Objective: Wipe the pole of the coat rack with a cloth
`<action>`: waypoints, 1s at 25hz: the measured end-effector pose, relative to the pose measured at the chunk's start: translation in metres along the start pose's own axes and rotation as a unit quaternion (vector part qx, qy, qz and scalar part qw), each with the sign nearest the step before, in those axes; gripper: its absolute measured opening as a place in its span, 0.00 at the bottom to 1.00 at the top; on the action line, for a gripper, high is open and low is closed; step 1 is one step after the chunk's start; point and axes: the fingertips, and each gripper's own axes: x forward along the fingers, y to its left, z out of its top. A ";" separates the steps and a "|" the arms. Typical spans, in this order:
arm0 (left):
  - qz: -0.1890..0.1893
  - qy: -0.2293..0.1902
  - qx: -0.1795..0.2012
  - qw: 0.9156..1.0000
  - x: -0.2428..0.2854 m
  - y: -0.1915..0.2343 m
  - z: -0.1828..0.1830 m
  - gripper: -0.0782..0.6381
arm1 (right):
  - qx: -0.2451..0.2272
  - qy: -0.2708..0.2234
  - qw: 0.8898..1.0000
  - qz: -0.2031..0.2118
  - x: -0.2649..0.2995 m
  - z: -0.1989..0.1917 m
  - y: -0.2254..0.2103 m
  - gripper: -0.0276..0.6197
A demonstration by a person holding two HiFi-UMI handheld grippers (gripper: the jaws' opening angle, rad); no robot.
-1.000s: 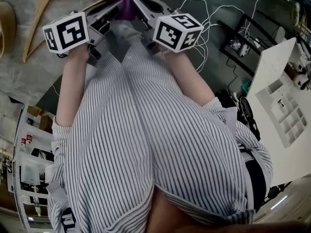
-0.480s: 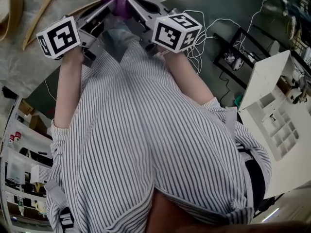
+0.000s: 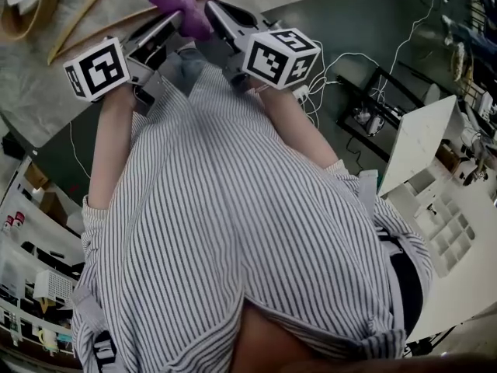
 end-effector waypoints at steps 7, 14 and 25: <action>-0.004 -0.005 0.013 1.000 -0.035 -0.018 -0.008 0.18 | -0.058 -0.010 0.998 0.007 0.000 0.007 0.039 0.07; 0.006 -0.054 0.041 0.998 -0.082 -0.027 0.011 0.18 | -0.051 -0.049 0.996 0.056 0.005 0.030 0.090 0.07; 0.025 -0.147 0.134 0.980 -0.148 -0.052 0.044 0.18 | -0.207 -0.021 0.974 0.092 0.021 0.032 0.181 0.07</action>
